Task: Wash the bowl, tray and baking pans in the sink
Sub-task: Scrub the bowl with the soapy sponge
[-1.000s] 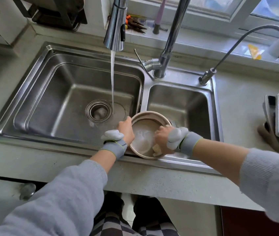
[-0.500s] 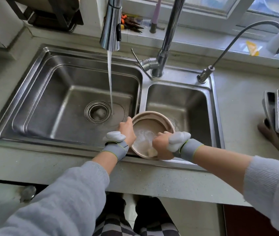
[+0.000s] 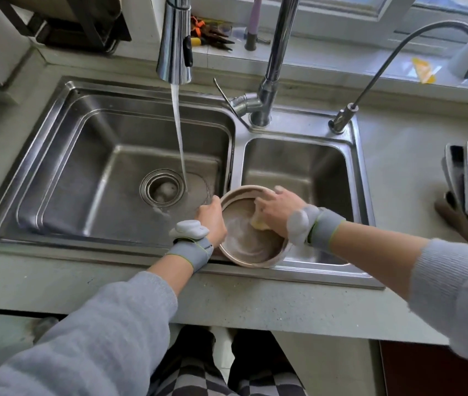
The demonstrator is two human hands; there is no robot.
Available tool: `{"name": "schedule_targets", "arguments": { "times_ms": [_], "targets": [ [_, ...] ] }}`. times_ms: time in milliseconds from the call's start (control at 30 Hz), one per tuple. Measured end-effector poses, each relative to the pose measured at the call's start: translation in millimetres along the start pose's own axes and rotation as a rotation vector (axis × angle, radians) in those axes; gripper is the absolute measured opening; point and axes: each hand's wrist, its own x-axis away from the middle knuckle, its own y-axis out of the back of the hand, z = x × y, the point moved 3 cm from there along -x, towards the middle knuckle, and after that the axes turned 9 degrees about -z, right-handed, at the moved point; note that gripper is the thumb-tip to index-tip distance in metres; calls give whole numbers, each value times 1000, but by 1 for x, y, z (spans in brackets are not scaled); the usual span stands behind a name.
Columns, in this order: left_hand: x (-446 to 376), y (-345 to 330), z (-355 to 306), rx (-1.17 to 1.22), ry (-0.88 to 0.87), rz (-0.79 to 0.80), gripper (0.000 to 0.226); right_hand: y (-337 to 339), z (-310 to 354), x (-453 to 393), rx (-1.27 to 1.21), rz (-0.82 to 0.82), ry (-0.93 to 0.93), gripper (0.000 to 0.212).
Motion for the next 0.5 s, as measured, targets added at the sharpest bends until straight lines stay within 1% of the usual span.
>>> {"name": "schedule_targets", "arguments": {
  "times_ms": [33,67,100,133,167,200,233,267,333,367,400,467,500],
  "targets": [
    [0,0,0,2,4,0,23,4,1,-6,-34,-87,-41,33],
    [1,1,-1,6,7,-1,22,7,6,-11,-122,-138,-63,33],
    [1,1,-1,7,10,1,22,6,19,-14,-245,-150,-34,34],
    [1,1,-1,6,8,-2,23,5,36,-10,-333,-133,55,33],
    [1,2,0,1,7,-3,23,2,48,-4,-351,-116,178,33],
    [2,2,1,-4,5,1,23,1,51,7,-287,-97,276,32],
    [1,3,0,-6,6,2,23,-2,41,15,-229,-85,298,31],
    [0,2,-1,-9,4,8,23,-7,24,20,-156,-55,271,29],
    [-1,0,-4,-16,11,30,24,-17,-9,18,-8,-67,127,24],
    [-3,-1,-6,-30,10,39,24,-18,-13,13,30,-109,54,24],
    [-4,-2,-7,-43,7,41,24,-17,-5,7,-14,-125,8,26],
    [-4,-1,-5,-38,7,43,22,-17,27,2,-178,-59,100,30],
    [-4,0,-3,-31,11,41,23,-16,38,8,-209,-30,181,30]
  ]
}}
